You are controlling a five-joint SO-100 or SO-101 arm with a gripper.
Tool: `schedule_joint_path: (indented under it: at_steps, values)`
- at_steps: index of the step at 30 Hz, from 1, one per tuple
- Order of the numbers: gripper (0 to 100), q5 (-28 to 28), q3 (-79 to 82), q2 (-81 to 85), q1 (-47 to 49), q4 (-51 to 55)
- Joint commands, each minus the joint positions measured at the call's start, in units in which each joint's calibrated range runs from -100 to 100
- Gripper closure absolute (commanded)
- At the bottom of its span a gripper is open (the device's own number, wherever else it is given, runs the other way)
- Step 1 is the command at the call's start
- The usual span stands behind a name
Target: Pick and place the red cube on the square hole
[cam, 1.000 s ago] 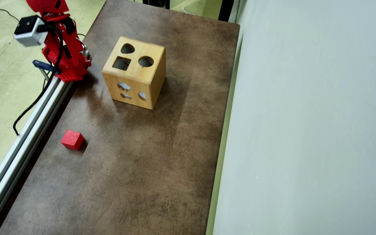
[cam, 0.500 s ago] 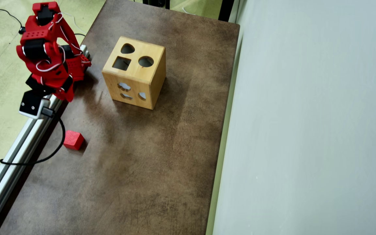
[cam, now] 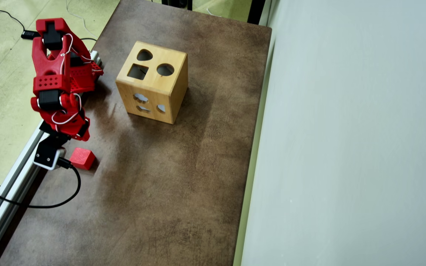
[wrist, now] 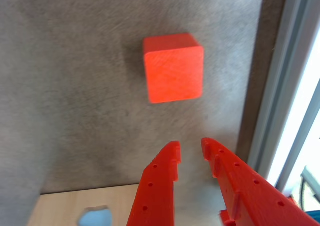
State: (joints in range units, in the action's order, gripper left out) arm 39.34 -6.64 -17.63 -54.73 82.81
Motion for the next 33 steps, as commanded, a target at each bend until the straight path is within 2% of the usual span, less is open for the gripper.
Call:
schedule_joint_path:
  at_steps: [1, 18, 25, 33]
  values:
    - [92, 3.27, -0.97, 0.43, -3.52, -0.26]
    - [92, 3.86, -1.06, -1.1, -4.26, -1.06]
    - [92, -0.63, -0.97, -2.63, -3.52, -8.22]
    - [89, -0.83, -1.77, -4.5, -2.56, -8.3]
